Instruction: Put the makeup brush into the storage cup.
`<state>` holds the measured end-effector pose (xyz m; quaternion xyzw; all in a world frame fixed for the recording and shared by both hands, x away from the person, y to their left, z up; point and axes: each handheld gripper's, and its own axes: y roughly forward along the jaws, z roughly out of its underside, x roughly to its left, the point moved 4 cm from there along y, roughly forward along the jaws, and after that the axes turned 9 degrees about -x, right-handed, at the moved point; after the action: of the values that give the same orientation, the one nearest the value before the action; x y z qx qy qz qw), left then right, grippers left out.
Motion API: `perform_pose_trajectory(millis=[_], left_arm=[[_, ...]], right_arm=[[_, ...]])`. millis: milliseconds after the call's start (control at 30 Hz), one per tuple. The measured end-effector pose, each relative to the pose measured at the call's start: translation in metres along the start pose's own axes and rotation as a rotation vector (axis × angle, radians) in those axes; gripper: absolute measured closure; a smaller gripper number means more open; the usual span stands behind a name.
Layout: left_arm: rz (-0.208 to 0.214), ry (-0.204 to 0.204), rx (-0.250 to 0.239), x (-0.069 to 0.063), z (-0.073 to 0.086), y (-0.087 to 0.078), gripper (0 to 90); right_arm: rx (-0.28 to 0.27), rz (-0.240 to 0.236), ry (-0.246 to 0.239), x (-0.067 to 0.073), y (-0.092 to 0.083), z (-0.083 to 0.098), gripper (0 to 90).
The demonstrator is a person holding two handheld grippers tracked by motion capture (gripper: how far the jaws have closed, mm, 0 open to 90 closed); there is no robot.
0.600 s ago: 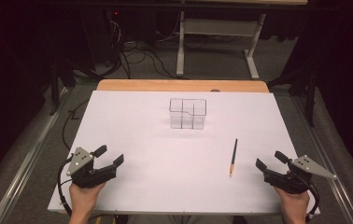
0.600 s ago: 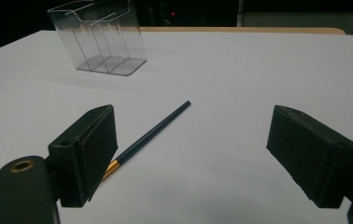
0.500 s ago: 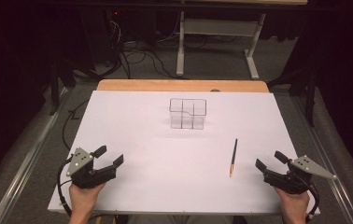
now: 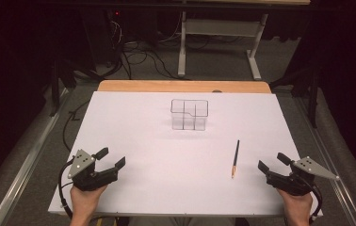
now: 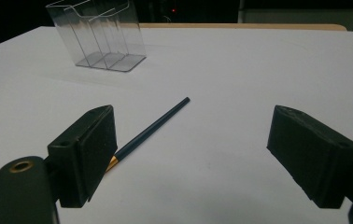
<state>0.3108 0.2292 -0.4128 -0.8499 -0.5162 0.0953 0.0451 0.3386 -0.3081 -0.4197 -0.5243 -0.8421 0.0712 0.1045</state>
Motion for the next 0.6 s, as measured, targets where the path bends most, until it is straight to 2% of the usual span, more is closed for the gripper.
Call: perform_pose_trajectory(millis=[300,600], left_arm=[[0.001,0.002,-0.001,-0.0001,-0.0004,-0.0005,25.9],[0.001,0.001,-0.002,-0.0004,-0.0004,-0.0009,25.9]], right_arm=[[0.0,-0.002,-0.003,-0.0007,-0.0005,-0.0006,17.5],[0.01,-0.027,-0.024,0.0019,0.0008,-0.0029,17.5]])
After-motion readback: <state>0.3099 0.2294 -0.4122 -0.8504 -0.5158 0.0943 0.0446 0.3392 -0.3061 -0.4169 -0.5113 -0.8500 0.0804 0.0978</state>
